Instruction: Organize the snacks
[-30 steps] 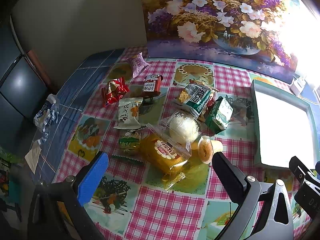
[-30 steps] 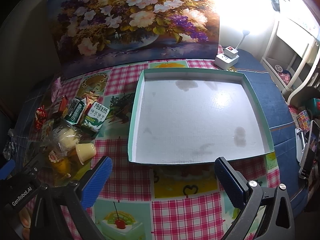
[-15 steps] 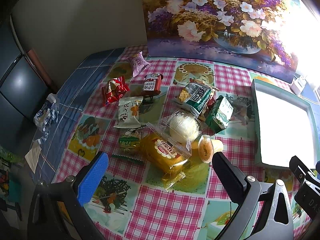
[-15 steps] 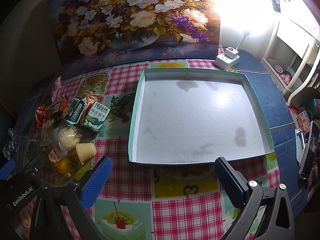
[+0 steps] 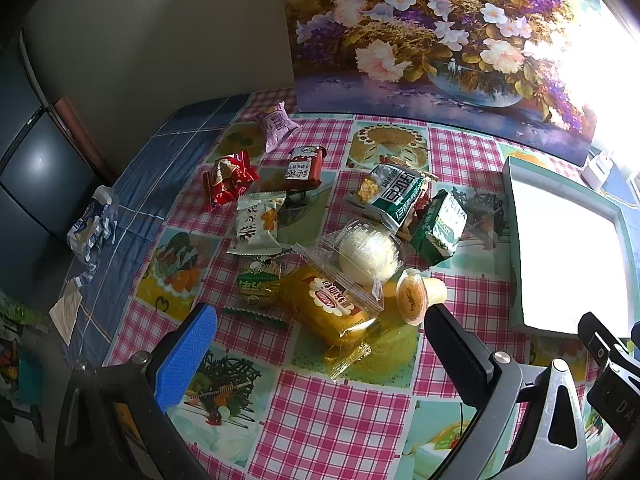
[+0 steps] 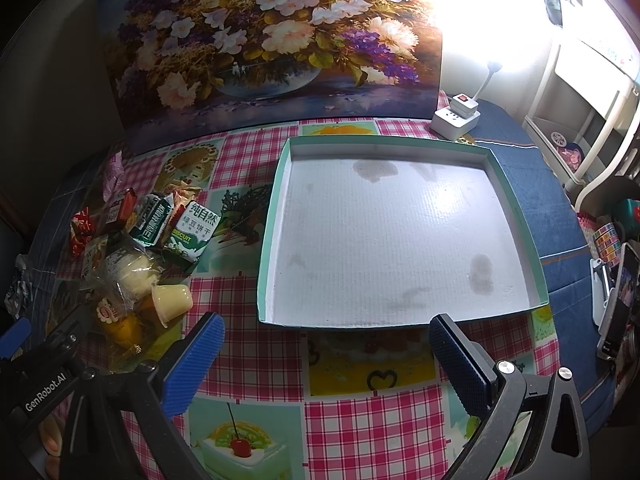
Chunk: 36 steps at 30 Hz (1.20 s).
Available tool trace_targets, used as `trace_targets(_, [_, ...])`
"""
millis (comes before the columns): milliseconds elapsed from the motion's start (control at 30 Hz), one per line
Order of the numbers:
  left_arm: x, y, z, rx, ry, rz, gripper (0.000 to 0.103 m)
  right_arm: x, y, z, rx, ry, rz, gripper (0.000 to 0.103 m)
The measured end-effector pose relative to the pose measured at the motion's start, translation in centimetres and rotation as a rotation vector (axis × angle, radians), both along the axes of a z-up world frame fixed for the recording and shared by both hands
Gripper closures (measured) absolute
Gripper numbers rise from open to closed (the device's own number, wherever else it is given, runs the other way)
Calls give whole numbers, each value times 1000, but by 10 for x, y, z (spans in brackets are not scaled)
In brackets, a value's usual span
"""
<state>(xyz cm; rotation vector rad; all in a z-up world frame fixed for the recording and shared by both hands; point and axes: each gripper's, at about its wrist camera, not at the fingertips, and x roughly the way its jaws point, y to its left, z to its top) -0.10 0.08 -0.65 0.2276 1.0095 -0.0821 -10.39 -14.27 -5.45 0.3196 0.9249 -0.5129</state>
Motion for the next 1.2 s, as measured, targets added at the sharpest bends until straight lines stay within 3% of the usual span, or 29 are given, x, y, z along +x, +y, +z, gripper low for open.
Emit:
trace_targets(967, [6,6,-3,-25,32,34,0,7,11,-7,-26,31,18,0])
trace_targets(1067, [10,16,-3,-35,25,79,0,11,12,-10,-27,32,20,0])
trace_targets(1200, [23,46,-9,-75,49,215,0,30,21,-18,0,17,71,0])
